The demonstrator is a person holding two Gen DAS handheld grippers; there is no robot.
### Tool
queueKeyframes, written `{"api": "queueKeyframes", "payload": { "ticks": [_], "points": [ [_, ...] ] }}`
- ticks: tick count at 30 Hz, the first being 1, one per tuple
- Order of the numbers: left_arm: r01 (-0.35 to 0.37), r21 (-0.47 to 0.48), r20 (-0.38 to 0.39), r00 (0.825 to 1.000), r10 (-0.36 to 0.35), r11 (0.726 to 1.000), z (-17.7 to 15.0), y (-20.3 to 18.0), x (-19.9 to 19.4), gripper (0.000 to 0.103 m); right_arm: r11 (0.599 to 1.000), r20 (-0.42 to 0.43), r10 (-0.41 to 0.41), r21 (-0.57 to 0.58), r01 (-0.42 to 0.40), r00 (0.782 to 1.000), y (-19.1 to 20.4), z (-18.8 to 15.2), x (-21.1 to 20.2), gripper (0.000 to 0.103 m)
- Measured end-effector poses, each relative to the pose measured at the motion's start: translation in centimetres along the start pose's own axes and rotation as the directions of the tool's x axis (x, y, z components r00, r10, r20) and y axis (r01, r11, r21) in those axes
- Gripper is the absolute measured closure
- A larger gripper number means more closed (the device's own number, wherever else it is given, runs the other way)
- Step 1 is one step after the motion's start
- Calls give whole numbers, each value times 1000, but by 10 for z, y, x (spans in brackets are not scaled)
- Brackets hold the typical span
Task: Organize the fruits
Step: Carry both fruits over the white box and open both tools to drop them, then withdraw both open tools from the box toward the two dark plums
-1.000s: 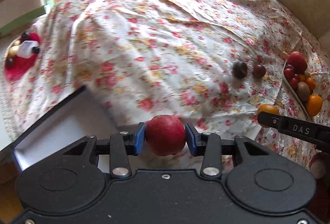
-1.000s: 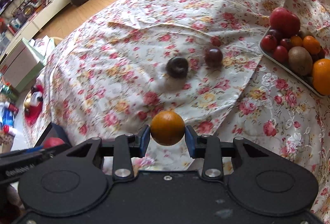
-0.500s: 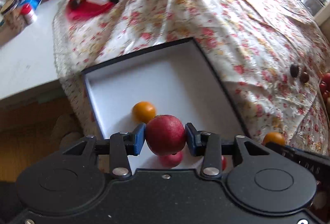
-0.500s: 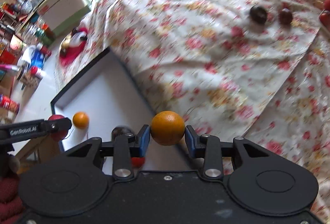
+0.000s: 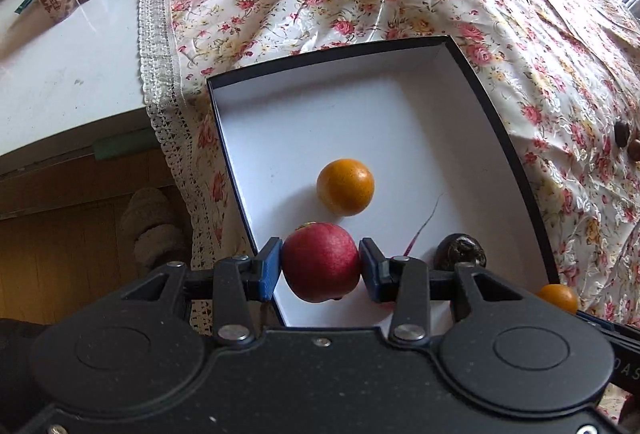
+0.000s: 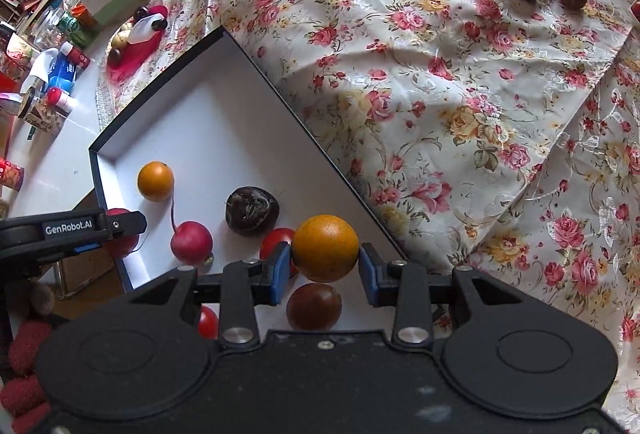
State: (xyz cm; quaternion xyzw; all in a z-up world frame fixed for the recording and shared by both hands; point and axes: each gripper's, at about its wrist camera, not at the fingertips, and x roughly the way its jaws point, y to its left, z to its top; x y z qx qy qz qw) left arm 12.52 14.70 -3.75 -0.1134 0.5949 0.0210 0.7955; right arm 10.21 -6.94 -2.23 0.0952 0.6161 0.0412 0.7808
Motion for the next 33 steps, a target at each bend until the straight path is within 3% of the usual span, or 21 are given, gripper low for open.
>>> {"api": "queueKeyframes", "payload": {
  "ticks": [19, 33],
  "points": [
    [-19, 35, 73, 997, 16, 999, -4, -1, -26, 54, 1000, 3, 12, 10, -13, 1000, 0, 8, 2, 65],
    [-5, 67, 71, 997, 0, 998, -17, -14, -37, 54, 999, 15, 4, 35, -4, 1000, -13, 0, -13, 65]
  ]
}}
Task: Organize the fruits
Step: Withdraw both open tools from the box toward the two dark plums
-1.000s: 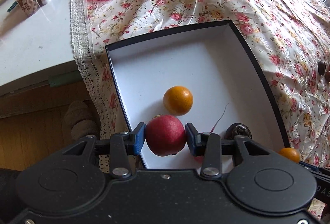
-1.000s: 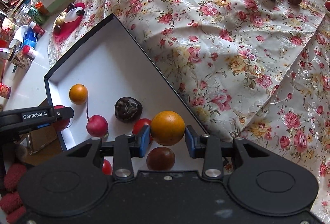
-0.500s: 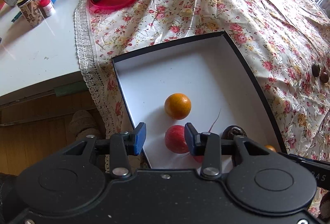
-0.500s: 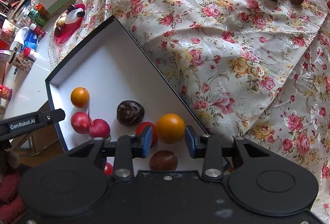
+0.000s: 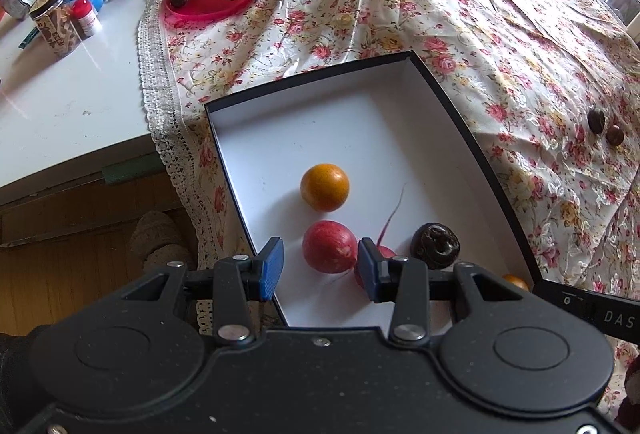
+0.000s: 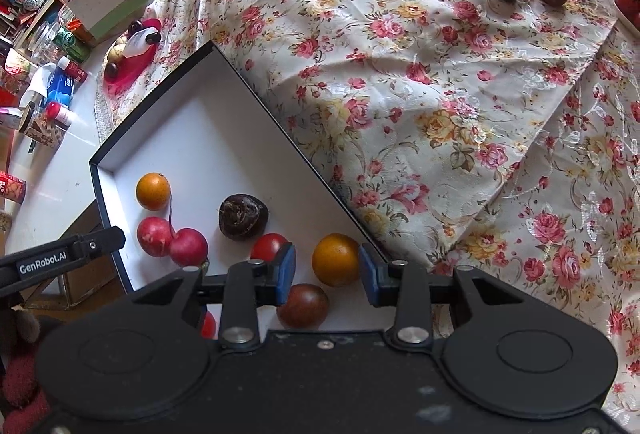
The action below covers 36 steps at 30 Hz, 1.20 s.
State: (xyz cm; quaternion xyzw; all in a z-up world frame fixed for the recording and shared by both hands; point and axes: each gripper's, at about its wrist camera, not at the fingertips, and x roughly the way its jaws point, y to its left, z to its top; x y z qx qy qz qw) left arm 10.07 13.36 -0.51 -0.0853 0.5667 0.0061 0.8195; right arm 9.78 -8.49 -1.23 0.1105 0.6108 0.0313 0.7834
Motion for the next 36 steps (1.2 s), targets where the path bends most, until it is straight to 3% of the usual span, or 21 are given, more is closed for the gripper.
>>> {"api": "queueKeyframes", "payload": {
  "ticks": [8, 20, 27, 36],
  "points": [
    [-10, 49, -7, 1000, 10, 999, -5, -20, -3, 54, 999, -17, 0, 35, 1, 1000, -18, -5, -4, 65],
    [25, 220, -4, 1000, -24, 975, 0, -96, -5, 54, 990, 4, -75, 124, 74, 997, -85, 9, -31, 65],
    [75, 308, 0, 997, -79, 948, 21, -150, -6, 54, 961, 50, -176, 225, 161, 983, -147, 39, -49, 65],
    [39, 385, 33, 998, -56, 922, 62, -211, 9, 54, 930, 100, -222, 320, 180, 970, -196, 107, -40, 65]
  ]
}}
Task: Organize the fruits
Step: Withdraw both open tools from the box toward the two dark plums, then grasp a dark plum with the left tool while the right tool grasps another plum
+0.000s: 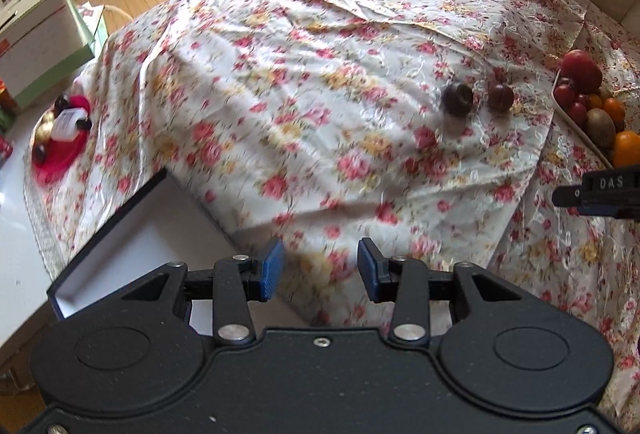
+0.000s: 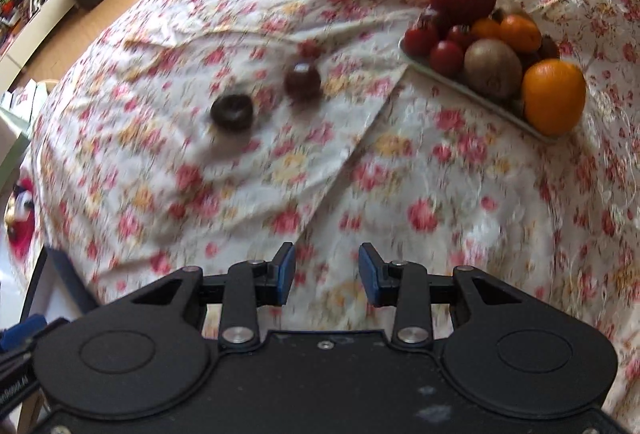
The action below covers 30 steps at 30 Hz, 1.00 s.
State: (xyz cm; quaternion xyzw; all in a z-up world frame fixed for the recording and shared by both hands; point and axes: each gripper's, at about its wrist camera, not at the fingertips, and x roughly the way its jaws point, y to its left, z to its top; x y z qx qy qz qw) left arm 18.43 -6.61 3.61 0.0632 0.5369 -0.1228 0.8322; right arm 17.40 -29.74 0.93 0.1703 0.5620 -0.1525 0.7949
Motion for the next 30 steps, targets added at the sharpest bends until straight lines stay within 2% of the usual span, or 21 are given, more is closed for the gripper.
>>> {"api": "queueKeyframes", "payload": {
  "ticks": [7, 11, 14, 20, 26, 28, 30],
  "points": [
    [-11, 25, 21, 1000, 11, 1000, 39, -17, 27, 54, 1000, 69, -10, 27, 8, 998, 8, 54, 27, 65],
    [-10, 27, 42, 999, 8, 1000, 53, -20, 42, 54, 999, 128, -15, 46, 9, 992, 13, 80, 42, 65],
    [7, 28, 39, 999, -8, 1000, 60, -20, 53, 54, 998, 142, 2, 55, -10, 990, 15, 95, 55, 64],
    [5, 49, 31, 1000, -7, 999, 68, -22, 72, 54, 998, 140, 21, 49, -28, 990, 20, 110, 82, 58],
    [38, 64, 30, 999, -40, 997, 73, -31, 83, 54, 998, 98, -14, 57, 9, 995, 20, 112, 111, 57],
    [44, 73, 34, 998, -46, 996, 76, -36, 85, 54, 999, 106, -6, 44, 1, 994, 19, 110, 112, 67],
    [54, 78, 36, 998, -57, 995, 80, -43, 88, 54, 999, 107, 13, 36, -17, 994, 14, 107, 104, 67]
  ]
}}
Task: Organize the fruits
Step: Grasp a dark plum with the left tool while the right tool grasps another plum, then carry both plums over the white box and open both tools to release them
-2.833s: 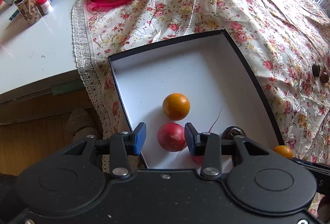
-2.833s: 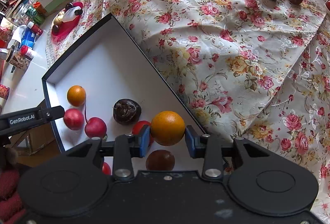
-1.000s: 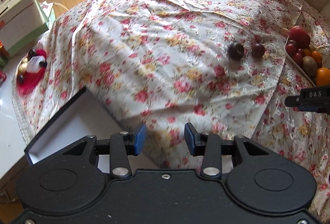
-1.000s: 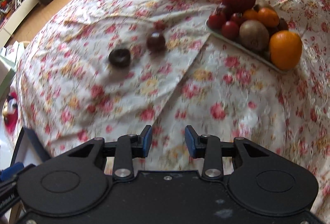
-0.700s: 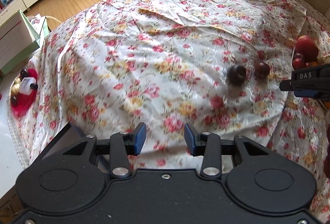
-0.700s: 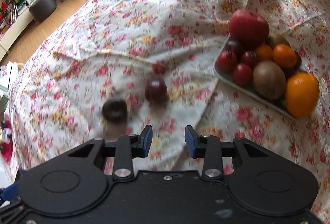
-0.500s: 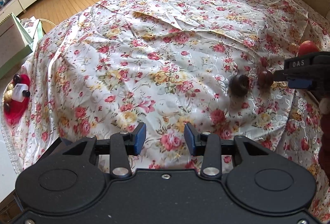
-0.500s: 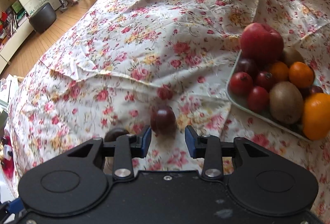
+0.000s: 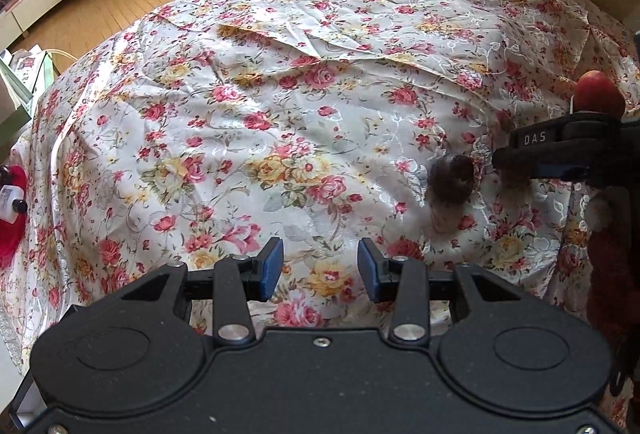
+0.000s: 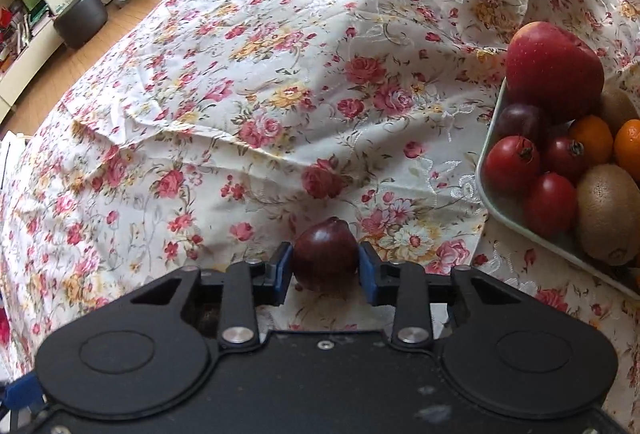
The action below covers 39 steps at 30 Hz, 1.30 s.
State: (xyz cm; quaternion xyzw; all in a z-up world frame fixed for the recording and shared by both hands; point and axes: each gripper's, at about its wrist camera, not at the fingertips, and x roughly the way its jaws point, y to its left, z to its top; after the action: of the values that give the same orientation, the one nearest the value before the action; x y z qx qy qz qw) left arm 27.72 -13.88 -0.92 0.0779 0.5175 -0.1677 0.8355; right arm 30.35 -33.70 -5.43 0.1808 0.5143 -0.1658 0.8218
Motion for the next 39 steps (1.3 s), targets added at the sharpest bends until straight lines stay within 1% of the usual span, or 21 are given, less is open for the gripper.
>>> {"api": "queueKeyframes", "payload": {
  "ticks": [2, 7, 10, 13, 16, 19, 21, 22, 25, 27, 28, 29, 31, 36, 39],
  "points": [
    [26, 2, 2, 1000, -26, 1000, 6, -8, 3, 54, 999, -2, 26, 18, -26, 1000, -7, -3, -8, 67],
    [85, 22, 13, 996, -86, 996, 24, -33, 10, 54, 998, 4, 35, 50, -35, 999, -34, -17, -34, 67],
    [109, 36, 15, 994, -110, 993, 34, -48, 17, 54, 996, 15, 58, 65, -59, 998, -53, -28, -50, 67],
    [108, 56, 5, 994, -108, 993, 42, -64, 29, 54, 996, 18, 59, 69, -60, 998, -65, -40, -60, 67],
    [73, 78, 12, 997, -74, 994, 44, -77, 40, 54, 997, 35, 52, 61, -54, 998, -73, -53, -68, 67],
    [41, 94, 11, 999, -42, 995, 46, -87, 50, 54, 999, 51, 31, 31, -33, 998, -75, -63, -72, 67],
    [50, 99, -11, 999, -49, 994, 48, -93, 59, 52, 1000, 56, 21, 7, -22, 998, -74, -68, -72, 67],
    [39, 99, -17, 999, -38, 994, 47, -95, 63, 52, 1000, 54, 19, -4, -19, 998, -73, -70, -72, 67],
    [13, 107, -3, 1000, -13, 994, 46, -101, 69, 52, 999, 44, 27, -21, -26, 999, -72, -76, -69, 67],
    [7, 114, 3, 1000, -8, 993, 45, -104, 68, 52, 999, 35, 30, -20, -29, 999, -72, -78, -66, 67],
    [2, 122, 9, 1000, -3, 993, 44, -104, 67, 56, 999, 28, 29, -16, -28, 999, -72, -78, -64, 67],
    [0, 131, 16, 1000, -2, 991, 43, -105, 66, 56, 999, 23, 31, -13, -31, 999, -72, -79, -63, 67],
    [17, 133, 13, 1000, -18, 991, 42, -101, 63, 56, 999, 18, 34, -6, -34, 999, -72, -79, -62, 67],
    [60, 89, -21, 998, -59, 994, 35, -81, 46, 57, 998, 3, 56, 18, -56, 998, -72, -81, -72, 67],
    [62, 69, -24, 998, -60, 996, 24, -64, 26, 56, 998, -7, 64, 18, -64, 998, -68, -85, -80, 67]
  ]
}}
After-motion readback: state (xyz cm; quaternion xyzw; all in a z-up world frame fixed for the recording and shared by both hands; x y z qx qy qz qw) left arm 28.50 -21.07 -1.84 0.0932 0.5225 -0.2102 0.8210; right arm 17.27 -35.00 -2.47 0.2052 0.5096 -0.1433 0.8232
